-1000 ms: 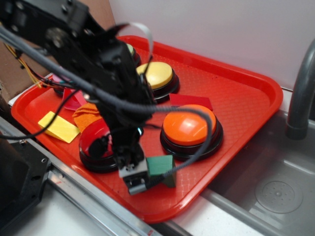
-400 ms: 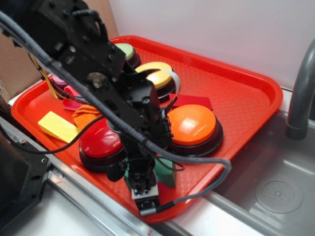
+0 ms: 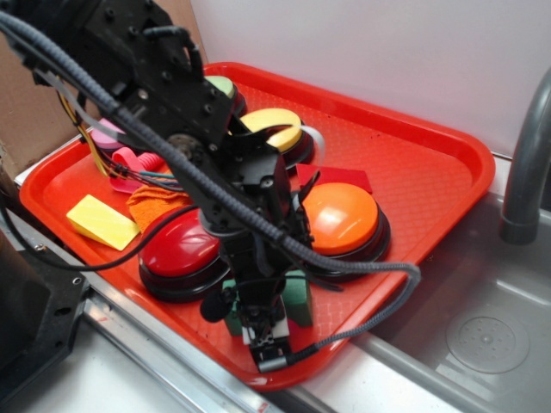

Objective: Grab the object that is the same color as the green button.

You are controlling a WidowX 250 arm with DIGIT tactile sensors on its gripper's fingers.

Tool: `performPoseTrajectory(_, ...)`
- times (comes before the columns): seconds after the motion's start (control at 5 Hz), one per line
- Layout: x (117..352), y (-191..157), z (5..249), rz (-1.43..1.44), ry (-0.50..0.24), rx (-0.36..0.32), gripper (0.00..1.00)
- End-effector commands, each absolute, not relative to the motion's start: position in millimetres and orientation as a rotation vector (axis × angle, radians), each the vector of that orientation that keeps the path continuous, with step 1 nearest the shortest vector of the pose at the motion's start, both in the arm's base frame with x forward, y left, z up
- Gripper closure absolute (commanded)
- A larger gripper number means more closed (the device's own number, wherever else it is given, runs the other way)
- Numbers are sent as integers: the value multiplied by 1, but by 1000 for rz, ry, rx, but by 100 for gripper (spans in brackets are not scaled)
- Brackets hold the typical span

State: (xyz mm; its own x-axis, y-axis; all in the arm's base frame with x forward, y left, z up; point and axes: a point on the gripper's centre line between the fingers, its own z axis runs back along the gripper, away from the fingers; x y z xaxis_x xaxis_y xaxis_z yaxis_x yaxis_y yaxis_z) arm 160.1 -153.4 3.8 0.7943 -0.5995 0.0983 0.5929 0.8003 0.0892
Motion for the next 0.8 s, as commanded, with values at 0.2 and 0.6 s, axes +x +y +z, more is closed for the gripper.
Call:
performPoseTrajectory(0.2, 163, -117, 101, -269, -158, -84, 100)
performPoseTrajectory(0.6, 164, -83, 171, -46, -261, -123, 100)
